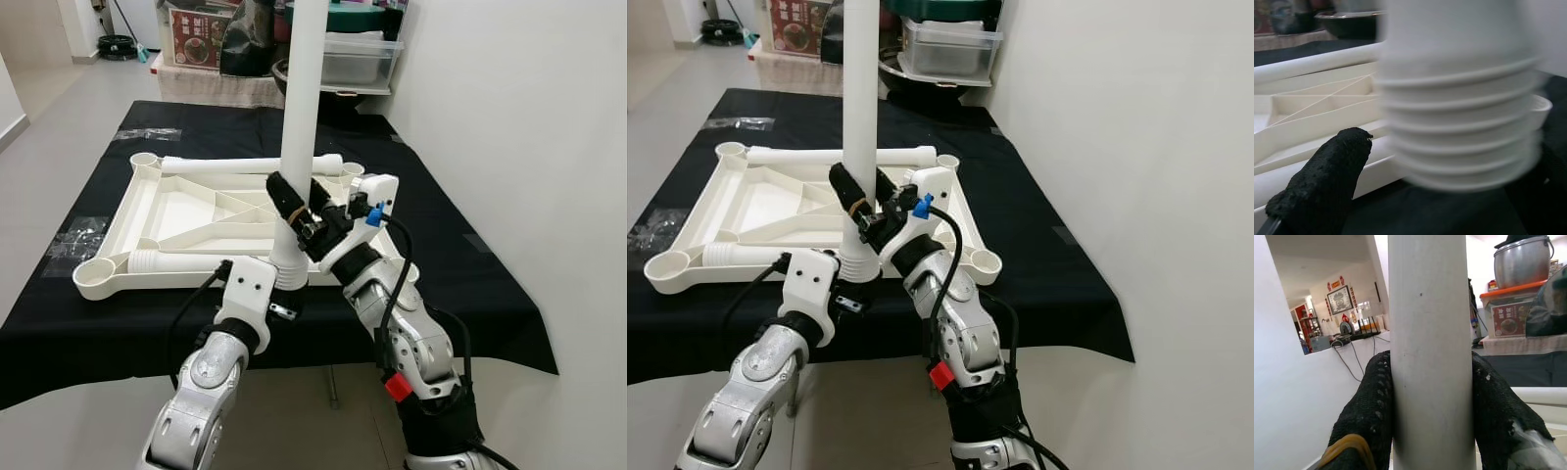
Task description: Building children table
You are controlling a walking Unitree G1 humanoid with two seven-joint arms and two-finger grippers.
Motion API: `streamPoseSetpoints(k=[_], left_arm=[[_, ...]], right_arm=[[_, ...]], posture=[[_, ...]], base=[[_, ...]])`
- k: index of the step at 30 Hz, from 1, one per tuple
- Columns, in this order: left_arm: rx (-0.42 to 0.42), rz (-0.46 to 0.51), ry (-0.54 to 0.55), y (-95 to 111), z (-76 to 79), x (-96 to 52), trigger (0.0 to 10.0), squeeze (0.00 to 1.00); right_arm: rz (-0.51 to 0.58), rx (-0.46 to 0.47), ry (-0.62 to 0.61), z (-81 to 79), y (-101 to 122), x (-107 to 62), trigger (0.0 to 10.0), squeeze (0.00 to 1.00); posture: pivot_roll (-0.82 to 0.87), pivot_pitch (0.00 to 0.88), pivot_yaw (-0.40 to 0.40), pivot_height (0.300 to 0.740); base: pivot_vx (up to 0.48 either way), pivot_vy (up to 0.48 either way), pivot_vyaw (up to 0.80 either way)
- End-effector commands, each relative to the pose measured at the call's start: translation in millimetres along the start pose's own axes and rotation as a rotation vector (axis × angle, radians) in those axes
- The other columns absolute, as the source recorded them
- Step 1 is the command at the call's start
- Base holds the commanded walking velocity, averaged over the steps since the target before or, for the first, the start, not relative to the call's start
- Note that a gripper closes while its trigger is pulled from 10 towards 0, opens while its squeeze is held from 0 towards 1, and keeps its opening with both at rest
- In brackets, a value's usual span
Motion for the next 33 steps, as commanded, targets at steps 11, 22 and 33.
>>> streamPoseSetpoints(k=[11, 22, 33], left_arm=[[0.004, -0.029, 0.002, -11.1, 1.0, -0.5, 10.0, 0.00], [-0.015, 0.012, 0.048, 1.5, -13.7, 5.0, 10.0, 0.00], [0.000, 0.031, 0.018, 4.9, -7.1, 10.3, 10.0, 0.00]], right_arm=[[0.050, 0.065, 0.015, -15.0, 0.5, 6.3, 0.0, 0.00], [0.028, 0.062, 0.009, -15.1, -7.4, 1.7, 0.0, 0.00], [0.026, 0.053, 0.010, -15.8, -9.7, 1.3, 0.0, 0.00]], posture=[[0.05, 0.000, -0.113, 0.740], [0.05, 0.000, -0.111, 0.740], [0.05, 0.000, -0.107, 0.740]], base=[[0.000, 0.000, 0.00], [0.000, 0.000, 0.00], [0.000, 0.000, 0.00]])
Point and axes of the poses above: a point about 5 cm out from each wrist's last joint towards the gripper, its own x axis pointing out of the wrist towards the gripper, its own y axis along the axis of the wrist's last joint, z = x × y, the point moved 3 cm from there along x, pointing out of the wrist towards the gripper, and after that the axes turned 2 degrees about x, right-handed, at the moved point
